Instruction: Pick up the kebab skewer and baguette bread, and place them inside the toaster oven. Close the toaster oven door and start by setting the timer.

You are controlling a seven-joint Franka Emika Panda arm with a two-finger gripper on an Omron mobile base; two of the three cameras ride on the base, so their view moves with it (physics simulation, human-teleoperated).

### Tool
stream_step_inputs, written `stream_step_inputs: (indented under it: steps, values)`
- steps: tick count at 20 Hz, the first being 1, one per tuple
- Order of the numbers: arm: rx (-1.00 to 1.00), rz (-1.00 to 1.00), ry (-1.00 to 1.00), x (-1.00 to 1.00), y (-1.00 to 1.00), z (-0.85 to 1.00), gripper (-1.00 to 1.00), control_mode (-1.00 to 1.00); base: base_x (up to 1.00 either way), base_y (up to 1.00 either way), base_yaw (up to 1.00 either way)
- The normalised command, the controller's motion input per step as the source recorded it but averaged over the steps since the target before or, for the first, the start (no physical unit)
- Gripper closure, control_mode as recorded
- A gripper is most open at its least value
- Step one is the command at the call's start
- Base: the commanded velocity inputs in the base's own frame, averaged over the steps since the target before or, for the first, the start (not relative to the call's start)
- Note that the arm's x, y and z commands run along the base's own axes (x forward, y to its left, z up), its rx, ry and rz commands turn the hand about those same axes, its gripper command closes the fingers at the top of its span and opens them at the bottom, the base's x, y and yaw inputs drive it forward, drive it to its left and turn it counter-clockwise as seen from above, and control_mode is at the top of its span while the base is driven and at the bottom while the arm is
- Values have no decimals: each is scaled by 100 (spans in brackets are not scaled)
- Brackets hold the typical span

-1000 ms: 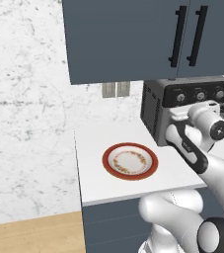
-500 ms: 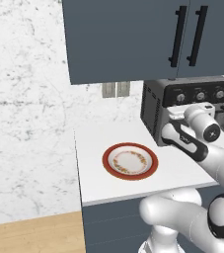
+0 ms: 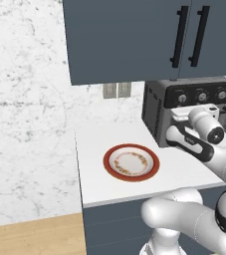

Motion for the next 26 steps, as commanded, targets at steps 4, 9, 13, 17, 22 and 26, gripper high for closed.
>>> stream_step_inputs:
  steps: [4, 9, 13, 17, 22, 26]
  values:
    - [0, 0, 0, 1, 0, 33, -100, -100, 0, 0, 0]
    - [0, 0, 0, 0, 0, 27, -100, -100, 0, 0, 0]
    - [0, 0, 0, 0, 0, 3, -100, -100, 0, 0, 0]
    - [0, 0, 0, 1, 0, 0, -100, -100, 0, 0, 0]
    - [0, 0, 0, 10, 0, 0, -100, -100, 0, 0, 0]
    - [0, 0, 0, 6, 0, 0, -100, -100, 0, 0, 0]
